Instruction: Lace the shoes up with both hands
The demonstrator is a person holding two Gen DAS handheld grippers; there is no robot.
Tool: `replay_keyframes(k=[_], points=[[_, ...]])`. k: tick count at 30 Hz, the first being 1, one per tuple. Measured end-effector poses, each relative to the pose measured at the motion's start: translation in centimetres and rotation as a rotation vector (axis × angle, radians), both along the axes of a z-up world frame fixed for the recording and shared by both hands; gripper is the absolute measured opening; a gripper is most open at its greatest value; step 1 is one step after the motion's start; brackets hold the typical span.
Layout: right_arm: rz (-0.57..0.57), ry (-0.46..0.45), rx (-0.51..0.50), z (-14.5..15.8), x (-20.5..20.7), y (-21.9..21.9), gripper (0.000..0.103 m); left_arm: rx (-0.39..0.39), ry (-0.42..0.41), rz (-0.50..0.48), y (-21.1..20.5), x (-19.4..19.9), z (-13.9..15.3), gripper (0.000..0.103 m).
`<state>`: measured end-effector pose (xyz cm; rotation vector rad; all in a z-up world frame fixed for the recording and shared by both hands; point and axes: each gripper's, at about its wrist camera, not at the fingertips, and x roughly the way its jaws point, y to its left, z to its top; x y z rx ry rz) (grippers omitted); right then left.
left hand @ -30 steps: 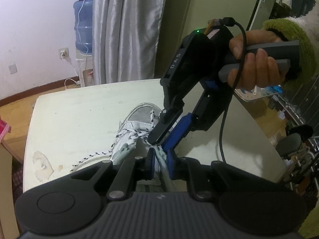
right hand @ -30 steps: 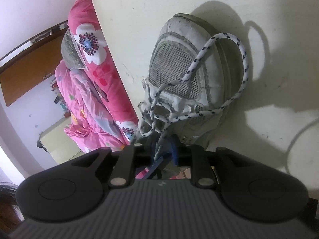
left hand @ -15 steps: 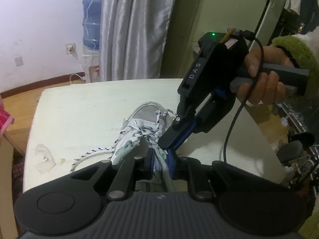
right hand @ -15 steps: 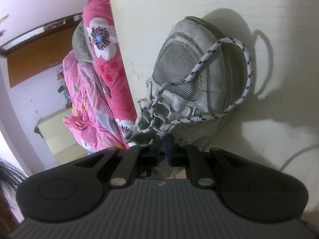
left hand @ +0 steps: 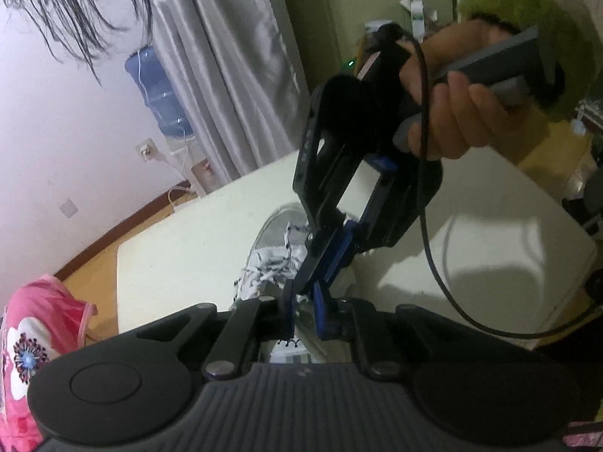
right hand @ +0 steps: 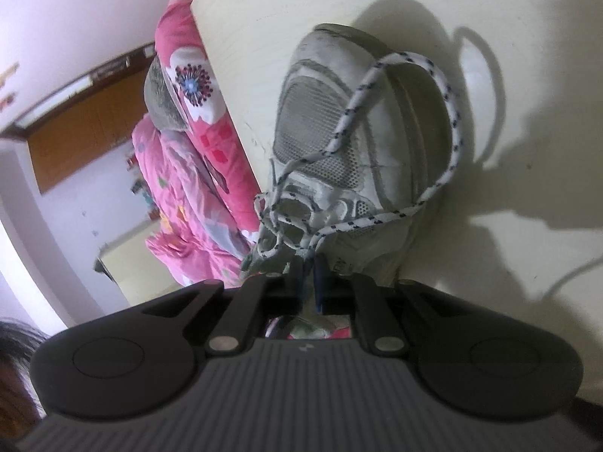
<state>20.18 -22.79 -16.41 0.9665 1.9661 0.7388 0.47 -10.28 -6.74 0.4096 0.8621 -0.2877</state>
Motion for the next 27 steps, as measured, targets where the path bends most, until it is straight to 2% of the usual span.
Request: replay_keyframes(k=[1, 10, 23, 27], points=[[-0.014, 0.011, 0.001, -0.2, -0.2, -0.1, 0.004, 0.004, 0.008, 0.005, 0.0, 0.2, -0.1, 0.005], [-0.113, 0.089, 0.009, -1.4, -1.1, -0.6, 0.004, 0.034, 0.072, 0.035, 0.1, 1.1, -0.6, 0.006], [-0.143, 0.117, 0.020, -2.1, -1.4, -0.2, 0.003, 0.056, 0.159, 0.095, -0.3, 2.6, -1.1, 0.006], [-0.147, 0.123, 0.027, -2.4, -1.4, 0.0, 0.002, 0.055, 0.176, 0.109, -0.2, 2.9, -1.2, 0.003]])
